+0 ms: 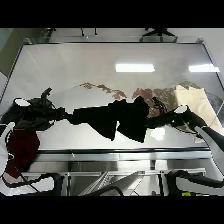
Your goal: Fold the shirts.
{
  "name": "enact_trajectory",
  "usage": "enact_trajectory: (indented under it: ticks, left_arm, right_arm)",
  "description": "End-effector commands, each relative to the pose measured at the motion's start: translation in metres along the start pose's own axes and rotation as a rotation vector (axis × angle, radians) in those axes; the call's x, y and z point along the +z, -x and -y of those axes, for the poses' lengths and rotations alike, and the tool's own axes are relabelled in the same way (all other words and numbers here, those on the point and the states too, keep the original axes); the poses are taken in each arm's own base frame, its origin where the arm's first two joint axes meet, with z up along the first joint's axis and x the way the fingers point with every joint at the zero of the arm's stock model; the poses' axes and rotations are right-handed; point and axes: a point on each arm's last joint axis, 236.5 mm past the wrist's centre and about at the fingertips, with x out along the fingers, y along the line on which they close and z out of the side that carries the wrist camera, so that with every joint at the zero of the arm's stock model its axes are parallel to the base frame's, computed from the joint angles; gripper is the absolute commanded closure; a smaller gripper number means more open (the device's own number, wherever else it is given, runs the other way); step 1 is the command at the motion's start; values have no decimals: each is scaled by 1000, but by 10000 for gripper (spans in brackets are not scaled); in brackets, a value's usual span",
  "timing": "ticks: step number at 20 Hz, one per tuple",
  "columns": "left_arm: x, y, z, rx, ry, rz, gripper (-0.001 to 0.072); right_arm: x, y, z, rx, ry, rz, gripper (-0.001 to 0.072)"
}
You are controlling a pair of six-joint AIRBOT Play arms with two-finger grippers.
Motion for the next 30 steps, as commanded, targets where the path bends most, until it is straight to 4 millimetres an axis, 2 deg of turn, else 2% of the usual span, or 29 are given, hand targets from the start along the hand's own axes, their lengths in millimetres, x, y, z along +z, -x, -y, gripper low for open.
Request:
enact_trajectory:
  ticks: [1,2,3,4,7,9,10,13,14,15,16,18,20,22,24,25,27,29,30]
  left_arm:
    - [-4,1,3,-12,0,-17,691]
    - [-4,0,3,-12,0,-17,691]
    - [-4,1,3,-12,0,-17,691]
    - [-4,1,3,-11,0,-15,691]
    - [-2,0,2,-8,1,-11,691]
    - [-2,0,2,-8,0,-10,691]
    - [-2,0,2,-8,0,-11,691]
    - [-5,1,4,-15,5,-20,691]
    - [-5,1,5,-20,8,-25,691]
    - [-5,4,8,-27,6,-33,691]
    - [-2,11,16,-40,-5,-39,692]
    - [11,38,39,-54,-48,-18,691]
    - [30,84,73,-43,-138,64,692]
    - [47,147,120,-5,-261,204,692]
    - [56,227,173,56,-375,412,692]
    - [54,272,200,95,-427,535,691]
    - [32,356,247,206,-540,764,692]
    - [-4,418,288,330,-636,956,692]
    - [-20,439,301,404,-674,1032,692]
  right_arm:
    - [17,16,19,-40,-13,55,316]
    - [21,20,24,-45,-25,73,316]
    - [21,22,26,-47,-32,77,280]
    - [21,21,26,-46,-32,73,182]
    - [12,6,16,-32,-3,26,190]
    - [7,-7,1,-4,28,-2,191]
    - [6,-13,-9,19,42,-6,223]
    - [10,-21,-36,95,70,14,532]
    - [13,-19,-40,112,67,19,660]
    - [15,-14,-45,120,83,19,694]
    - [18,-4,-54,147,106,16,694]
    - [31,33,-82,217,165,38,695]
    - [56,101,-129,299,270,160,695]
    - [75,199,-189,327,423,389,695]
    - [72,297,-242,236,591,635,695]
    - [63,337,-263,167,661,739,695]
    - [37,400,-301,23,768,917,695]
    - [11,432,-331,-102,856,1032,695]
    - [2,444,-343,-153,889,1083,695]
